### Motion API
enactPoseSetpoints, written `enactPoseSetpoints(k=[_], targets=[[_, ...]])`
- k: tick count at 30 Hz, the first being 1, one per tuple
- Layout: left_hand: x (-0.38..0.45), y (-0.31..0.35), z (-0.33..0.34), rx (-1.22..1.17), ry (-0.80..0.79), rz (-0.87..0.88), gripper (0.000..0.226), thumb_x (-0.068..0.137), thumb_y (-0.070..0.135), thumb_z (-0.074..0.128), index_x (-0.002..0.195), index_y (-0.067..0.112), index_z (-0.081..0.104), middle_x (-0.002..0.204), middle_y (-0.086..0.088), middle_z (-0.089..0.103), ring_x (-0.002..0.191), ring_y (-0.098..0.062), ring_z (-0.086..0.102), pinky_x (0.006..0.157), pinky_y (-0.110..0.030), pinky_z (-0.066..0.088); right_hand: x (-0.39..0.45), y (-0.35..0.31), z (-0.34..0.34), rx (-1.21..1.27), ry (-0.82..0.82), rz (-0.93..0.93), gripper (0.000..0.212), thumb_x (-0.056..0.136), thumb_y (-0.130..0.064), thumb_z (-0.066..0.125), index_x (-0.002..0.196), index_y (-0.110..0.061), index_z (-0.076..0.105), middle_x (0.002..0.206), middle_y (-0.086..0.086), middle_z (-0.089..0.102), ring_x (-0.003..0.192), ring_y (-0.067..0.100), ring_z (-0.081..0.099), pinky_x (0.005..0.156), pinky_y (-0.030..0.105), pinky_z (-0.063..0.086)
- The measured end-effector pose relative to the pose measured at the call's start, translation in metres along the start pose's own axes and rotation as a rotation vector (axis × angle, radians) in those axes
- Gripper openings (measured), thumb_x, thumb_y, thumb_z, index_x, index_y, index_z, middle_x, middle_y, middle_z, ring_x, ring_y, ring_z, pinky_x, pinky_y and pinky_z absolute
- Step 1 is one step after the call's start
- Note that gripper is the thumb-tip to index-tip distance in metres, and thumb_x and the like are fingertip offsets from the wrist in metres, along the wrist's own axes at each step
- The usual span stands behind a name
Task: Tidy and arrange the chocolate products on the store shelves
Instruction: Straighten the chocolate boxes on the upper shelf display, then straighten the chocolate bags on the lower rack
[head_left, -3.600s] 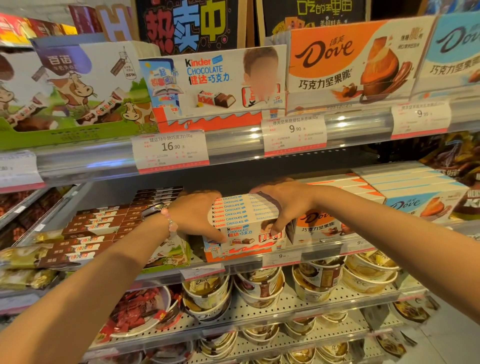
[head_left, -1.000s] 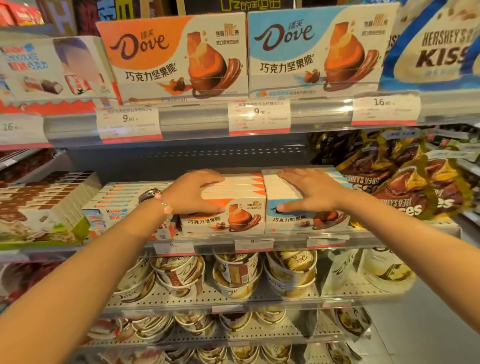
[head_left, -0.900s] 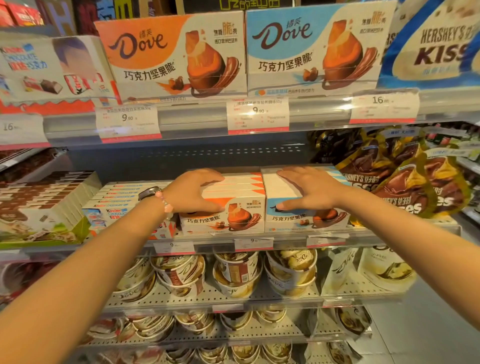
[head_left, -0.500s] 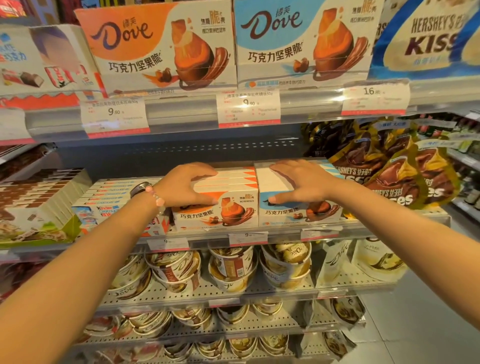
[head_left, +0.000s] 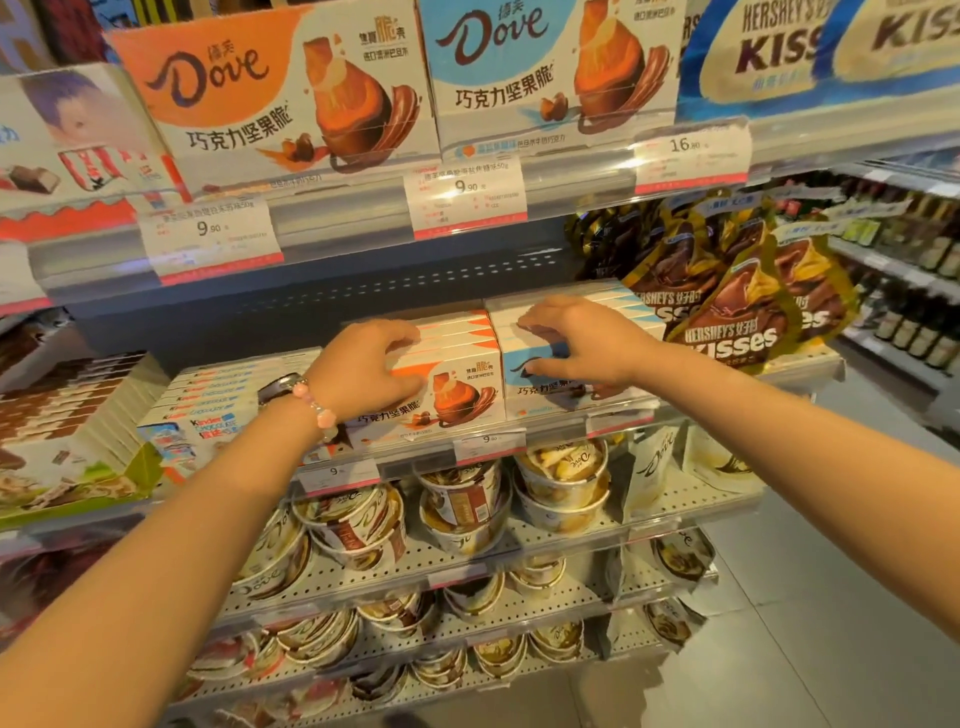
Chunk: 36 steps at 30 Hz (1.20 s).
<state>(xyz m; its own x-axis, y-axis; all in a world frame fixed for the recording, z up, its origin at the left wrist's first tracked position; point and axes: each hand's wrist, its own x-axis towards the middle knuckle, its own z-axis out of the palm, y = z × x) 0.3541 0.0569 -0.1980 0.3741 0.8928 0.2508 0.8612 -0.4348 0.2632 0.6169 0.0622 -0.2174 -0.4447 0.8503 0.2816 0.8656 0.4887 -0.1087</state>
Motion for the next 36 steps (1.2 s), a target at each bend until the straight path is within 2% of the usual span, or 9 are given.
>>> enactPoseSetpoints(k=[7, 12, 15, 21, 25, 28, 30, 33, 36], targets=[[-0.030, 0.029, 0.018, -0.258, 0.194, 0.061, 0.031, 0.084, 0.021, 0.065, 0.114, 0.019, 0.059, 0.105, 0.003, 0.062, 0.095, -0.010, 0.058, 0.080, -0.021, 0.048, -0.061, -0.006, 0.011, 0.235, 0.298, 0.099, 0.042, 0.082, -0.023, 0.066, 0.121, -0.008, 0.059, 0.116, 0.009, 0.060, 0.107, 0.024, 0.056, 0.090, 0.035, 0.045], [-0.047, 0.068, 0.056, -0.444, 0.114, 0.096, 0.021, 0.081, 0.010, 0.065, 0.097, 0.022, 0.062, 0.078, 0.006, 0.058, 0.065, -0.004, 0.050, 0.064, -0.001, 0.038, -0.124, -0.003, 0.024, 0.307, 0.370, 0.167, 0.035, 0.082, -0.017, 0.061, 0.116, -0.009, 0.060, 0.106, 0.004, 0.060, 0.097, 0.016, 0.055, 0.083, 0.027, 0.044], [-0.045, 0.090, 0.087, -0.501, -0.012, 0.104, 0.017, 0.079, 0.008, 0.064, 0.093, 0.019, 0.063, 0.075, 0.005, 0.057, 0.060, -0.002, 0.050, 0.062, -0.008, 0.040, -0.160, 0.013, 0.033, 0.331, 0.337, 0.256, 0.030, 0.083, -0.016, 0.063, 0.113, -0.010, 0.062, 0.100, 0.001, 0.062, 0.088, 0.014, 0.057, 0.079, 0.032, 0.048], [-0.025, 0.137, 0.159, -0.634, -0.408, -0.042, 0.020, 0.071, 0.018, 0.071, 0.088, 0.015, 0.062, 0.071, 0.004, 0.053, 0.059, -0.005, 0.046, 0.055, -0.015, 0.037, -0.207, 0.077, 0.052, 0.370, 0.184, 0.463, 0.024, 0.084, -0.014, 0.063, 0.107, -0.007, 0.064, 0.096, 0.007, 0.064, 0.086, 0.018, 0.058, 0.079, 0.041, 0.049], [-0.013, 0.158, 0.215, -0.489, -0.292, -0.189, 0.052, 0.073, 0.026, 0.078, 0.118, 0.013, 0.055, 0.103, -0.001, 0.057, 0.088, -0.013, 0.055, 0.079, -0.023, 0.045, -0.221, 0.130, 0.075, 0.481, 0.093, 0.646, 0.018, 0.083, -0.014, 0.065, 0.099, -0.006, 0.064, 0.086, 0.008, 0.064, 0.081, 0.024, 0.060, 0.079, 0.041, 0.050], [0.001, 0.179, 0.242, -0.558, -0.209, -0.346, 0.079, 0.070, 0.028, 0.081, 0.135, 0.008, 0.042, 0.127, -0.004, 0.052, 0.117, -0.019, 0.050, 0.097, -0.027, 0.040, -0.227, 0.174, 0.101, 0.595, 0.185, 0.890, 0.037, 0.079, -0.018, 0.072, 0.110, -0.009, 0.054, 0.094, 0.005, 0.058, 0.090, 0.024, 0.059, 0.076, 0.030, 0.046], [0.013, 0.187, 0.259, -0.503, -0.137, -0.346, 0.072, 0.070, 0.026, 0.081, 0.130, 0.008, 0.046, 0.121, -0.001, 0.055, 0.113, -0.016, 0.052, 0.091, -0.020, 0.038, -0.226, 0.199, 0.116, 0.679, 0.326, 1.027, 0.050, 0.075, -0.014, 0.075, 0.115, -0.009, 0.046, 0.108, 0.007, 0.053, 0.101, 0.022, 0.056, 0.079, 0.026, 0.043], [0.026, 0.194, 0.277, -0.535, -0.084, -0.317, 0.055, 0.071, 0.019, 0.080, 0.119, 0.015, 0.052, 0.098, 0.010, 0.057, 0.086, 0.000, 0.055, 0.075, -0.006, 0.040, -0.223, 0.229, 0.140, 0.731, 0.372, 1.137, 0.065, 0.072, -0.009, 0.078, 0.125, -0.007, 0.040, 0.126, 0.011, 0.044, 0.113, 0.022, 0.050, 0.097, 0.032, 0.045], [0.035, 0.189, 0.299, -0.597, -0.048, -0.363, 0.055, 0.071, 0.018, 0.080, 0.119, 0.011, 0.055, 0.106, -0.001, 0.064, 0.092, -0.012, 0.062, 0.083, -0.025, 0.052, -0.218, 0.250, 0.160, 0.929, 0.386, 1.186, 0.076, 0.071, -0.002, 0.079, 0.132, -0.009, 0.034, 0.128, 0.008, 0.046, 0.115, 0.020, 0.050, 0.099, 0.037, 0.047]])
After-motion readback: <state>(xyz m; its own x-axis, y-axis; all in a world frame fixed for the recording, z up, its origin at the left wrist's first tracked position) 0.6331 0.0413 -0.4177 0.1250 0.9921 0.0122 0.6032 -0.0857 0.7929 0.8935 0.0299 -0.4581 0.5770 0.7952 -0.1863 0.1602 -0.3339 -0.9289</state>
